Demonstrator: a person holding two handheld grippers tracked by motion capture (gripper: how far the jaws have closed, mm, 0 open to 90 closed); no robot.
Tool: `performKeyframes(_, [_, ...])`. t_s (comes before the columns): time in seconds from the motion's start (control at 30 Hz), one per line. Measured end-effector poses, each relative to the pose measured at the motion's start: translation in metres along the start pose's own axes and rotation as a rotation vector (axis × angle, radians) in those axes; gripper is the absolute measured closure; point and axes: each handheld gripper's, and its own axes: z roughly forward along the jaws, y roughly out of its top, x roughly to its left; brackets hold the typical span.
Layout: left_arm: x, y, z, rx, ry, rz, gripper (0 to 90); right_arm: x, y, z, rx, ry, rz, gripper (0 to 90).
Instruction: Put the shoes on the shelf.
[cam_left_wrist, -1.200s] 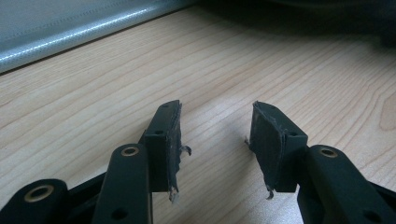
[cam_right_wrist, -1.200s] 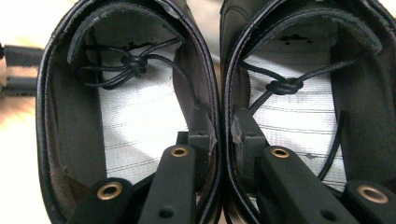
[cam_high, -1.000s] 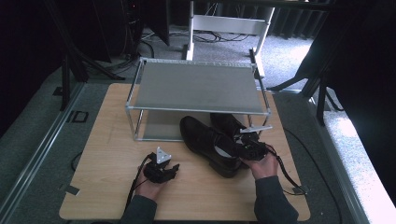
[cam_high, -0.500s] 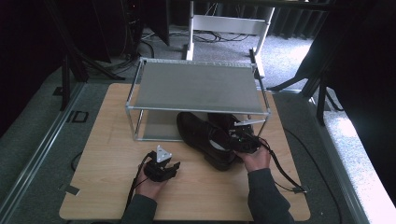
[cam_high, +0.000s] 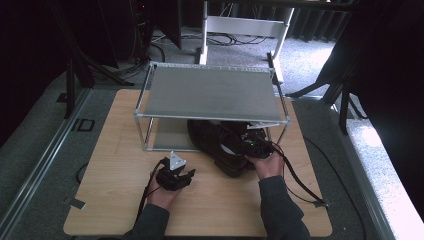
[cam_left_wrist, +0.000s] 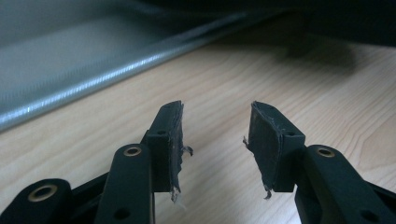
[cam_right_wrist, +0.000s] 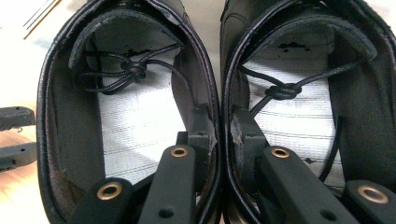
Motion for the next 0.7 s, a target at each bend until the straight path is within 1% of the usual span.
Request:
performKeyframes(0.2, [-0.007, 0.016, 0.003, -0.018, -0.004, 0.031, 55.7, 0.003, 0.003, 0.005, -0.006, -0.028, -0.001, 80.6])
performKeyframes(0.43, [-0.013, 0.034, 0.010, -0.041, 0.000, 0.037, 57.6, 0.006, 0.008, 0.011, -0.020, -0.034, 0.016, 80.6])
performKeyframes(0.53, [-0.016, 0.040, 0.013, -0.043, 0.000, 0.038, 59.2, 0.006, 0.009, 0.014, -0.026, -0.032, 0.031, 80.6])
performKeyframes(0.7, [-0.022, 0.049, 0.021, -0.034, -0.003, 0.045, 62.2, 0.008, 0.008, 0.021, -0.031, -0.052, 0.042, 80.6])
